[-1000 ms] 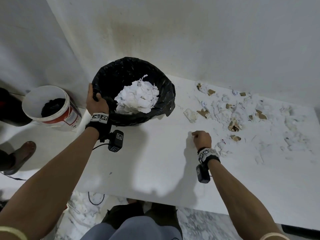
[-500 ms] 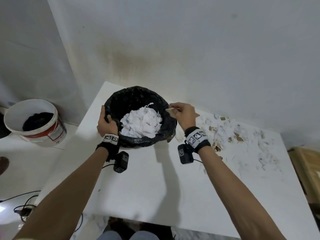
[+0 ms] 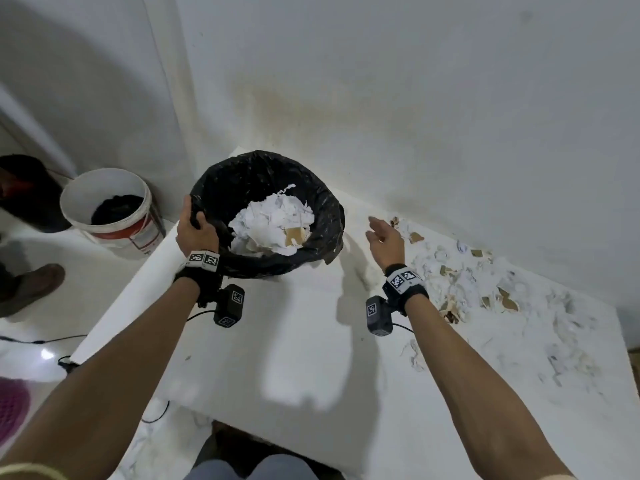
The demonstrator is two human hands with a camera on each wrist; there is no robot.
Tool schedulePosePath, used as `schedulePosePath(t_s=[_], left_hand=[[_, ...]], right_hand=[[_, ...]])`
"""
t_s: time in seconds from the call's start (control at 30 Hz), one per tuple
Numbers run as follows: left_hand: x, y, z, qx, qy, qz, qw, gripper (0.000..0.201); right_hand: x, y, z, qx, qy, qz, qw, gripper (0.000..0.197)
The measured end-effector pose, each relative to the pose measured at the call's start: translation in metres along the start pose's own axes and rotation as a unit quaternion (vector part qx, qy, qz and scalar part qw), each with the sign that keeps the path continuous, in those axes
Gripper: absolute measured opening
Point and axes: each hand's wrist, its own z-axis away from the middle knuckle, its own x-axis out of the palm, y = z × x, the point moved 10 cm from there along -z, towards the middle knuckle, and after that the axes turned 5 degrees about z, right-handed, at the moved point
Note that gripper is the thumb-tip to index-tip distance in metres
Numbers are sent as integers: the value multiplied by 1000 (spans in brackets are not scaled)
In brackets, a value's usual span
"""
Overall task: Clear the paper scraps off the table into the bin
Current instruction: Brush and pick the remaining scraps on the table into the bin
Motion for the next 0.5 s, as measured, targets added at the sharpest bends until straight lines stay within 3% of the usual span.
schedulePosePath(t_s=[0.1,0.2,0.27,0.37,0.43,0.5], left_hand=[[0,-9,3,-11,22,8,1000,44],[-3,-14,10,-10,54,19,998,44],[-6,-16,14,-6,76,23,997,44],[-10,-21,16,-11,106,15,994,43],[-11,-24,16,-8,121,18,992,42],[-11,-25,16,-3,132,27,991,42]], right_hand=[[14,60,-13,43,-62,107,991,63],[32,119,-14,100,-142,265,948,99],[40,149,-15,132,-167,291,933,107],[60,172,-15,133,-221,287,923,99],[76,176,-13,83,-241,316,914,80],[84,168,-6,13,-208,346,915,56]])
